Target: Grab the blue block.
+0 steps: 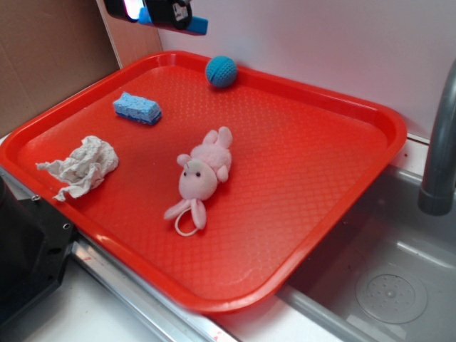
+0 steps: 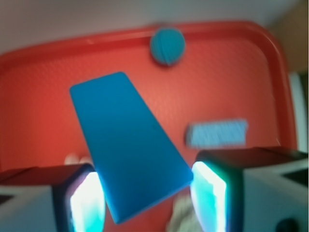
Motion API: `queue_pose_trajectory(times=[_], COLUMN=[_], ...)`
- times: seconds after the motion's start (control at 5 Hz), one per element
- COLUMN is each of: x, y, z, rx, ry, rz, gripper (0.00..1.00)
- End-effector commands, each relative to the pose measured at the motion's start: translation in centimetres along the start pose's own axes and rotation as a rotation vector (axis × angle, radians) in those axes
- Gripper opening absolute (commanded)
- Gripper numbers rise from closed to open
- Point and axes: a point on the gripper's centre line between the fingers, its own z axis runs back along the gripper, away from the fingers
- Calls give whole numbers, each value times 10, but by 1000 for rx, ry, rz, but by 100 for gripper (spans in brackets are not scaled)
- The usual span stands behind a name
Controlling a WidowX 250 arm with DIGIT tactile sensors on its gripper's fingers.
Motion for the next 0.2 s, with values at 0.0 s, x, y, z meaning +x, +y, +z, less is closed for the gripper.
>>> queue_pose_trajectory(times=[0.0], x=[-20], y=[-27], z=[27], rx=[79], ry=[-55], rz=[132], gripper=[0])
